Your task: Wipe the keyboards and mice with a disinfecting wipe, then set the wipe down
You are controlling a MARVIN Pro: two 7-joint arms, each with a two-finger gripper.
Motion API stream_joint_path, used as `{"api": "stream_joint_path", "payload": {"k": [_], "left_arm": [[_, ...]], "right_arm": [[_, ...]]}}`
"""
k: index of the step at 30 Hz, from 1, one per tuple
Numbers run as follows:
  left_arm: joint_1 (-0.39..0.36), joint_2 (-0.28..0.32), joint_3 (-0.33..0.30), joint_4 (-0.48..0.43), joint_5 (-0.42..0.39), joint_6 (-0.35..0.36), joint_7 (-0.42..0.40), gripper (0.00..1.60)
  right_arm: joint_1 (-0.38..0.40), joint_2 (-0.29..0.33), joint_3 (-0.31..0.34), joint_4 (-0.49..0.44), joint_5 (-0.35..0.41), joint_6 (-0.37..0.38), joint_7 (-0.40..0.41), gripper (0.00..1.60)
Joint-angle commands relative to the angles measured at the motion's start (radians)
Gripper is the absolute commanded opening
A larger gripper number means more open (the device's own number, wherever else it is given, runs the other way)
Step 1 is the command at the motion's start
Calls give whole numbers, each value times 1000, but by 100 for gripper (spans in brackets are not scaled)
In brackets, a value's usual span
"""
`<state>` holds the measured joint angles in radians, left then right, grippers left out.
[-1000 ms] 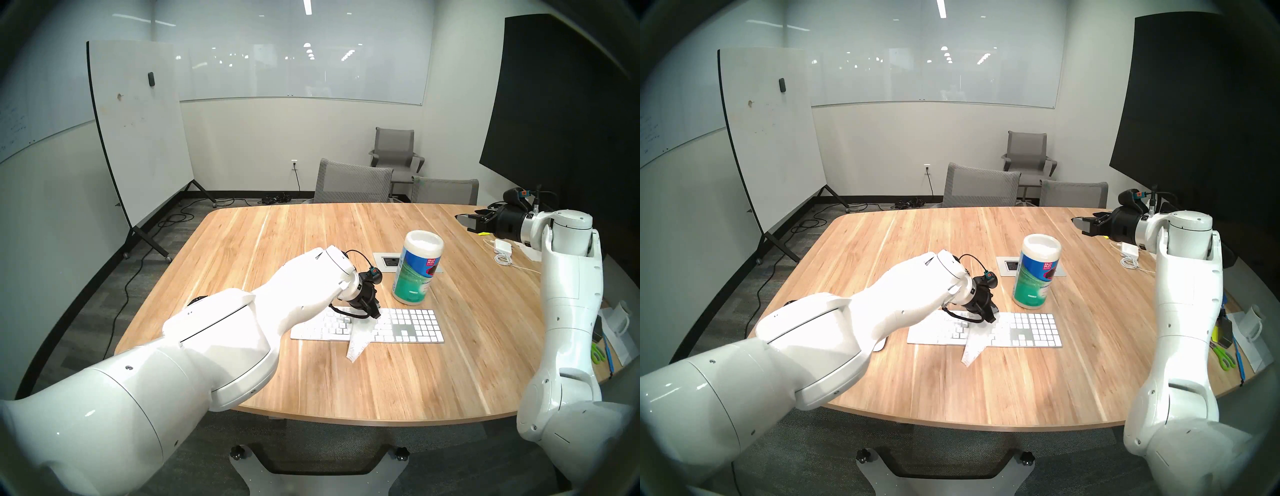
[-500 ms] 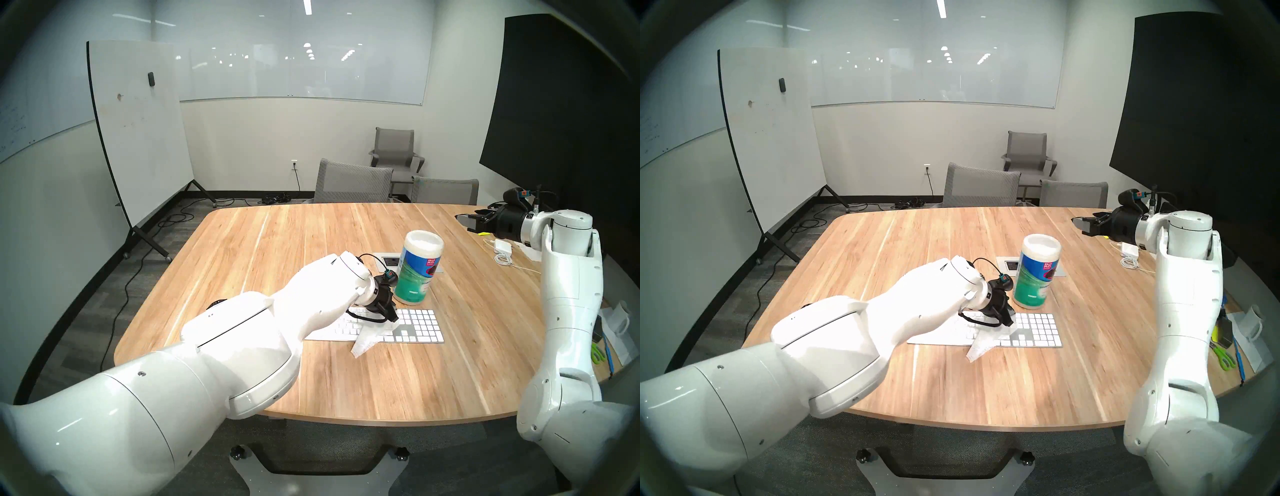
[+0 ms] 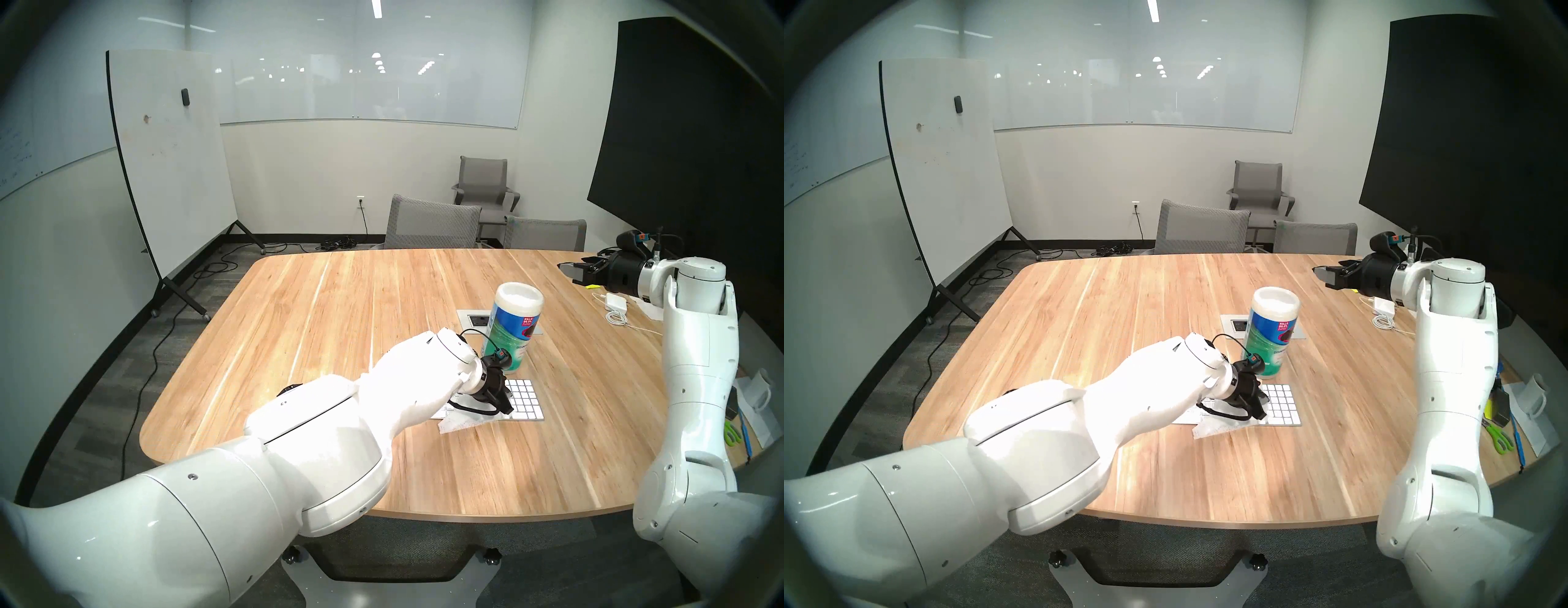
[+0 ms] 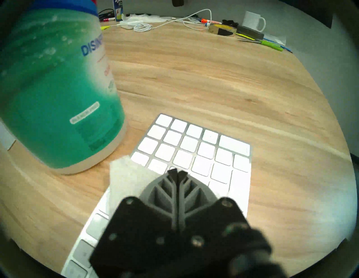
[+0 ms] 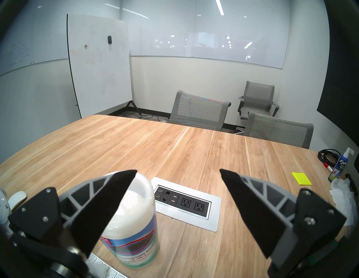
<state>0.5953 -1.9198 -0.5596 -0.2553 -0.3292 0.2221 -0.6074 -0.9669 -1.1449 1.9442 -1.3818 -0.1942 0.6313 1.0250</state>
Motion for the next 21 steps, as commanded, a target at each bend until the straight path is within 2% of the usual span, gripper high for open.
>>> {"api": "stream_joint_path", "payload": {"k": [1, 8, 21], "left_arm": [[-13, -44, -2, 23, -4, -30, -20, 0], [-27, -47, -13, 30, -12, -38, -19, 0], [-78, -57, -63, 76, -41, -53, 51, 0]], "right_arm": [[20, 2, -1, -20, 2, 1, -2, 160], [20, 2, -1, -20, 2, 1, -2, 160], [20, 2, -1, -18, 2, -1, -1, 160]]}}
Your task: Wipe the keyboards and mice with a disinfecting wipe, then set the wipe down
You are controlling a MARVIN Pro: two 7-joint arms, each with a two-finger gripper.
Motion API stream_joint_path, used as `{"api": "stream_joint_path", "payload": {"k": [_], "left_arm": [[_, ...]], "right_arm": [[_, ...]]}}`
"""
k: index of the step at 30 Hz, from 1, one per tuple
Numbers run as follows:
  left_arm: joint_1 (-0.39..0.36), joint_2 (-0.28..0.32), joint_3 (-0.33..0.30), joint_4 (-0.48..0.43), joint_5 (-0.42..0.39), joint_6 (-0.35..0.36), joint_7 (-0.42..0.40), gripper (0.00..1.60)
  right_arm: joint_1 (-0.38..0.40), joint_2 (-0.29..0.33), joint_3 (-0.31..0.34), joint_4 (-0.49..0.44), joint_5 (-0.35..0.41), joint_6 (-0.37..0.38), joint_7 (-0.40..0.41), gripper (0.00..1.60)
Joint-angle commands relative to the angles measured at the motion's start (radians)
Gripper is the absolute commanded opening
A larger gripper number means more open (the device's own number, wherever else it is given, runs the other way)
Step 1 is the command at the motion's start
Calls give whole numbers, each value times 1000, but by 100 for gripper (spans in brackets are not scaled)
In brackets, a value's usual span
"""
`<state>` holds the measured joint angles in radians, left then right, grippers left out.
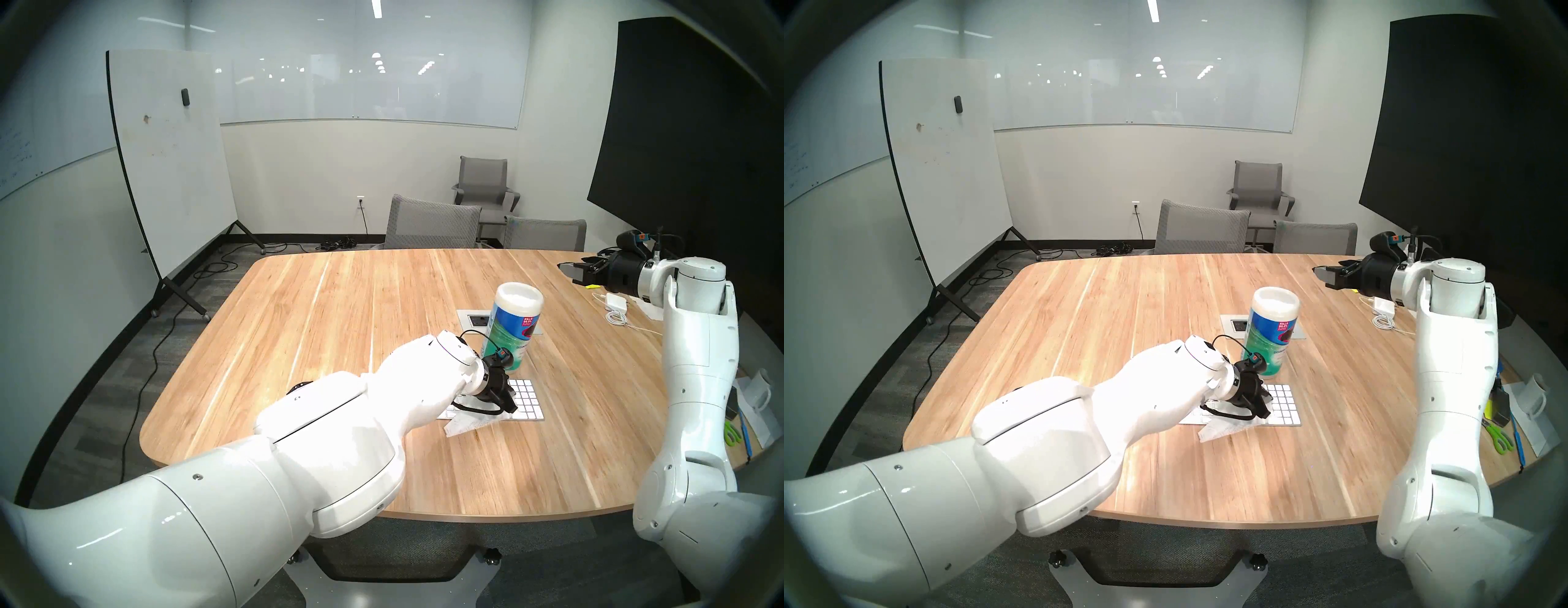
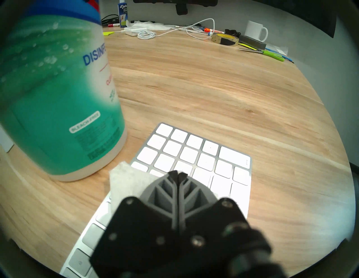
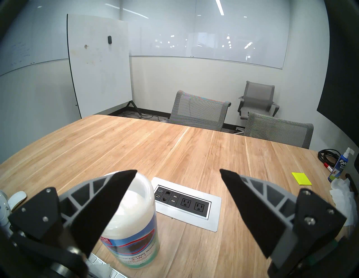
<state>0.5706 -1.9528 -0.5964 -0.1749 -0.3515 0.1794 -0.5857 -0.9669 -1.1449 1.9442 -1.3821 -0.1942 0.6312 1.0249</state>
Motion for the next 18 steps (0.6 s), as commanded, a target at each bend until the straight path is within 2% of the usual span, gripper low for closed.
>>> {"api": "stream_joint_path", "payload": {"k": [1, 8, 18], "left_arm": [[-57, -24, -29, -2, -20, -9, 35, 0], [-41, -54, -33, 7, -19, -14, 83, 0], [22, -54, -21, -2, -13, -33, 143, 0]], "right_arm": [[20, 2, -1, -18, 2, -1, -1, 160], [20, 2, -1, -17, 2, -1, -1, 160], [20, 3, -1, -16, 2, -2, -1, 160]]}}
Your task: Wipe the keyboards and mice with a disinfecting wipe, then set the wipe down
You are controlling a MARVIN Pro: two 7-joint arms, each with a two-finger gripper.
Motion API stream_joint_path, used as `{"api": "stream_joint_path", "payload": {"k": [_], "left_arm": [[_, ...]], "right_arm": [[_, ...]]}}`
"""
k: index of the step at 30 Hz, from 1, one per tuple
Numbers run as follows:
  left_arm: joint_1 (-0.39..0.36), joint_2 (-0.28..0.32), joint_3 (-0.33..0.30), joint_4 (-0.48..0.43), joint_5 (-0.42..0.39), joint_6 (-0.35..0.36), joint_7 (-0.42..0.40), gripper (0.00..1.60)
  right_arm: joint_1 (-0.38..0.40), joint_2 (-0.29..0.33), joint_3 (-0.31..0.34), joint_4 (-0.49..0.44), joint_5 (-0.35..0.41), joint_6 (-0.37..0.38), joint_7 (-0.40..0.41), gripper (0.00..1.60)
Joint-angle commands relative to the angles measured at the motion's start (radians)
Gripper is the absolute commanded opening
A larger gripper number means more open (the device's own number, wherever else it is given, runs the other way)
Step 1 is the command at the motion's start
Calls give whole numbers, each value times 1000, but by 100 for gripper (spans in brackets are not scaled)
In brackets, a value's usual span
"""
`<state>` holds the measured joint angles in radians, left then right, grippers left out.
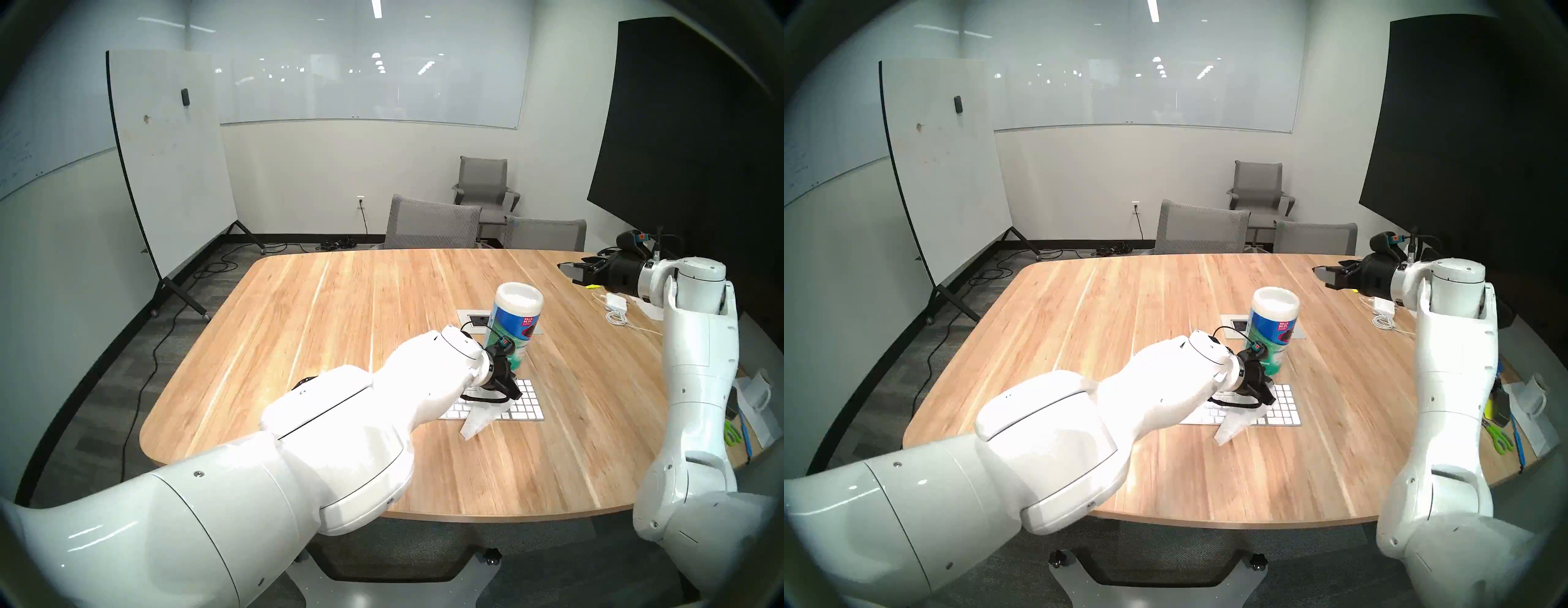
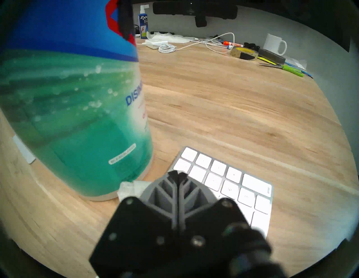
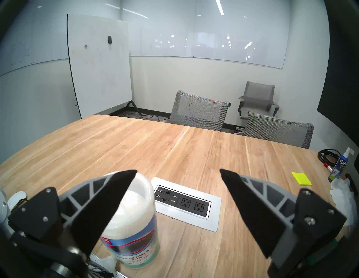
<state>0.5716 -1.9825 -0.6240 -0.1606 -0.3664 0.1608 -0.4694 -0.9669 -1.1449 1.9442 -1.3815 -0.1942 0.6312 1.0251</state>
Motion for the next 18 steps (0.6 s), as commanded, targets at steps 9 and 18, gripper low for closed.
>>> {"api": "stream_joint_path", "payload": {"k": [9, 18], "left_arm": [[32, -25, 6, -30, -5, -12, 49, 0], [37, -25, 2, -42, -17, -19, 33, 0]], "right_arm": [[20, 3, -1, -17, 2, -2, -1, 160], [20, 2, -1, -17, 2, -2, -1, 160]]}}
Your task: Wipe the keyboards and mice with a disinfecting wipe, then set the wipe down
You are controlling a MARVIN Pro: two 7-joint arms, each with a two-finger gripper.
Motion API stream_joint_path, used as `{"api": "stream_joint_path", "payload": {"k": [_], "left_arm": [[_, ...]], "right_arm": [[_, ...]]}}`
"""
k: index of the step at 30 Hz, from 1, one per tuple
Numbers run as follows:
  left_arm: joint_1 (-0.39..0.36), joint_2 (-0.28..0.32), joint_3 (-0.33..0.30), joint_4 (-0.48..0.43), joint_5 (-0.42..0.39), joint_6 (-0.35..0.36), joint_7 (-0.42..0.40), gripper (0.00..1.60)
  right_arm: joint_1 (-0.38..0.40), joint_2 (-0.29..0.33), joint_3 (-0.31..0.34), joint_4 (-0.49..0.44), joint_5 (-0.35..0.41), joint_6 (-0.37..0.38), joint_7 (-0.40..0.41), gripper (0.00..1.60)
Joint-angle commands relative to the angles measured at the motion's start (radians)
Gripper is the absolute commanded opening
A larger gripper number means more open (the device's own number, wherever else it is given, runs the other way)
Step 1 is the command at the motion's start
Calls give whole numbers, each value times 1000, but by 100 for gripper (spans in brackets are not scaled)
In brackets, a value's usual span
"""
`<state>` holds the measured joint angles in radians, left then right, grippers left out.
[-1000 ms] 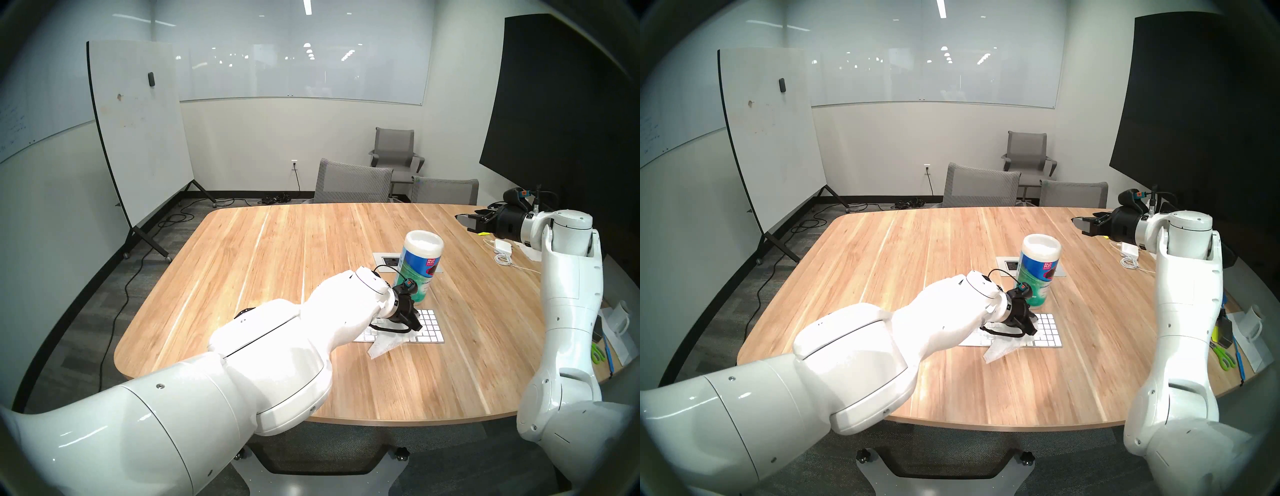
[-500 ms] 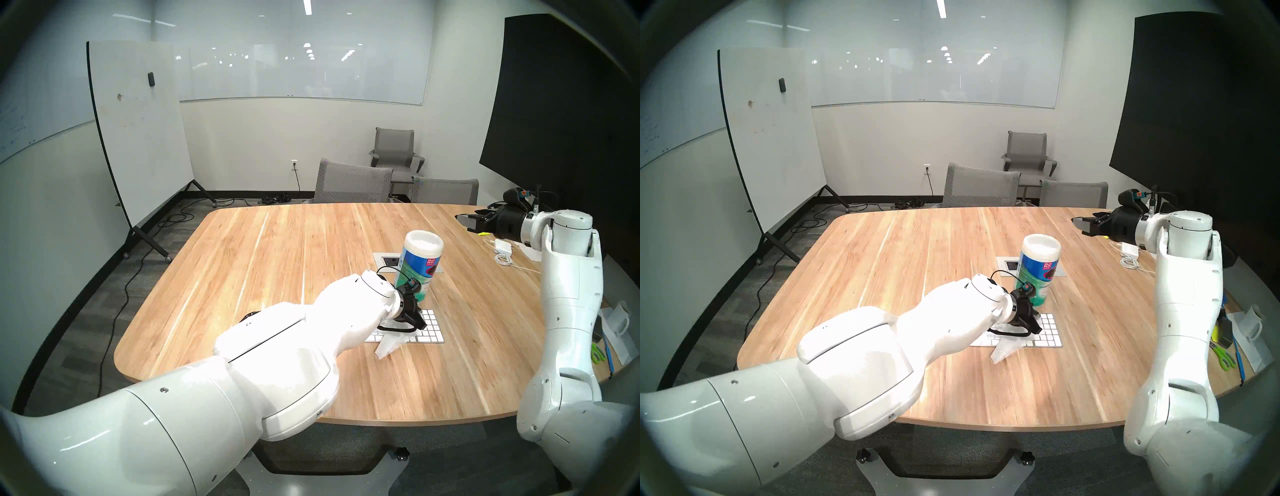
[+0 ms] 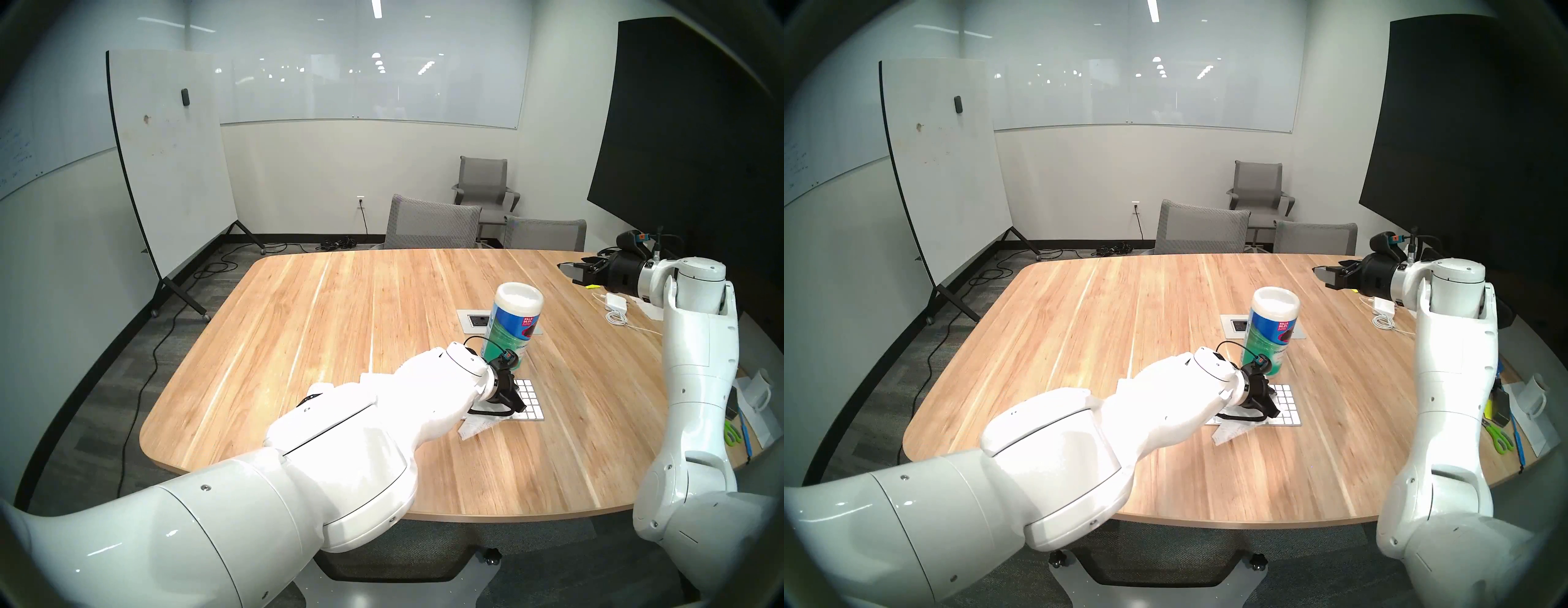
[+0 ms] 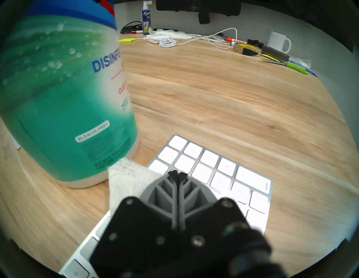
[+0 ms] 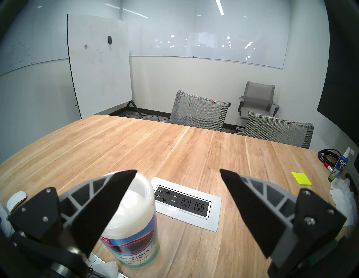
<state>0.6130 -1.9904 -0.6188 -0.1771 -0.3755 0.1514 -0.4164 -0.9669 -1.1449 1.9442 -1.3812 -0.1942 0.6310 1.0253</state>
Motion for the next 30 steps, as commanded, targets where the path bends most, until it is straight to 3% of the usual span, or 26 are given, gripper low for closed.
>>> {"api": "stream_joint_path", "payload": {"k": [1, 11, 16, 21, 30], "left_arm": [[1, -17, -3, -31, -10, -12, -24, 0], [72, -17, 30, -124, -15, -21, -88, 0], [94, -17, 49, -73, -10, -66, -159, 0], [108, 67, 44, -87, -19, -89, -193, 0], [103, 163, 26, -143, -43, -105, -245, 0]], "right_arm": [[20, 2, -1, -17, 2, -1, -1, 160], [20, 2, -1, -17, 2, -1, -1, 160], [21, 2, -1, -20, 2, 2, -2, 160], [21, 2, -1, -20, 2, 1, -2, 160], [20, 2, -1, -18, 2, -1, -1, 160]]}}
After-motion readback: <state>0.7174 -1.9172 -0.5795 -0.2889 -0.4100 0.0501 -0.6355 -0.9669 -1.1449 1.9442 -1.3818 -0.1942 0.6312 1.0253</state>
